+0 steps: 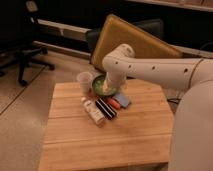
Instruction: Wipe the white sponge on the table
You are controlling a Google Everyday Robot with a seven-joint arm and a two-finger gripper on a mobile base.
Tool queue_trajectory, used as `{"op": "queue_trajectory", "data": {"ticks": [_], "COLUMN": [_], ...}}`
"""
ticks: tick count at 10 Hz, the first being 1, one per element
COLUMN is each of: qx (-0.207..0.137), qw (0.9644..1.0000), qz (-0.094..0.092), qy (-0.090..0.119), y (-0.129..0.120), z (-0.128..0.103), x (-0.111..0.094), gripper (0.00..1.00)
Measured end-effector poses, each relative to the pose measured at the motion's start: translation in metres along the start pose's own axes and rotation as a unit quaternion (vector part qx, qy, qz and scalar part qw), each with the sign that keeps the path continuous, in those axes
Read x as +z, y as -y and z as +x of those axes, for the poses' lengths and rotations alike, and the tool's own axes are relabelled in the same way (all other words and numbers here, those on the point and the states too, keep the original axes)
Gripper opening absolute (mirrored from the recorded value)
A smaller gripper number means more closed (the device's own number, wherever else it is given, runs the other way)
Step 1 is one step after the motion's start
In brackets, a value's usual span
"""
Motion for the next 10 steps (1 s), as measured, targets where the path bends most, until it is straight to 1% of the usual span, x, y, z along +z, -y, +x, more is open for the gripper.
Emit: {"op": "queue_trajectory", "data": {"ticks": [2, 3, 5, 6, 7, 9, 10], "qx": [-0.004, -0.007, -0.027, -0.035, -0.048, -0.060, -0.059], "qw": [1.0000, 1.0000, 0.9991, 0.9981, 0.9966, 0.9951, 0.9950], "qz": [-0.003, -0.001, 0.026, 0.042, 0.058, 0.072, 0.075], "qy": [0.000, -0.001, -0.017, -0.026, -0.032, -0.031, -0.027], "y": [-0.007, -0.007, -0.003, 0.008, 0.025, 0.052, 0.074], "z": [-0.001, 0.000, 0.002, 0.004, 0.002, -0.007, -0.013], "x": [0.000, 0.002, 0.029, 0.041, 0.053, 0.063, 0.067], "gripper": [0.65, 0.65, 0.65, 0.65, 0.65, 0.65, 0.65]}}
